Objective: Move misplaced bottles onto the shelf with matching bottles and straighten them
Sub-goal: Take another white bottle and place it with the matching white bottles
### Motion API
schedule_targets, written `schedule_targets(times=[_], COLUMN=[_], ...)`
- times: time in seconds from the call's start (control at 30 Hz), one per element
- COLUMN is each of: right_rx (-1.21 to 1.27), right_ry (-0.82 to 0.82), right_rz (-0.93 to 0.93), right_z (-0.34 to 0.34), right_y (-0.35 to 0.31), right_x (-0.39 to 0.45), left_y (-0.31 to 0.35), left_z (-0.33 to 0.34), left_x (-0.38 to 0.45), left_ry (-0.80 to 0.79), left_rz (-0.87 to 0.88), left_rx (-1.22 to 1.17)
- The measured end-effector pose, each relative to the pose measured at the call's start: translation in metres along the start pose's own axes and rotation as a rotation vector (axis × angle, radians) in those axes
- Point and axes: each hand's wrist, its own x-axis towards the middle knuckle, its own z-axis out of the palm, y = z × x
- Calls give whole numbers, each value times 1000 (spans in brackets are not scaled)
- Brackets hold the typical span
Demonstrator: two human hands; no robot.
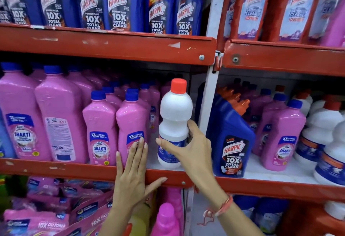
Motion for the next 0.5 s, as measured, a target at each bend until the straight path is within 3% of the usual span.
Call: schedule_targets(times=[0.17, 0.5], right_rx=[101, 123], right_ry=[-48, -59], right_rz=[7, -10], right_z=[-40, -148], right_y=[-3, 13], right_x=[-12, -25], left_y=[11, 101], left_z=[-22, -70], left_x=[1, 23], left_ry=[-88, 45], left_rz=[-36, 28], left_rx=[-10, -115])
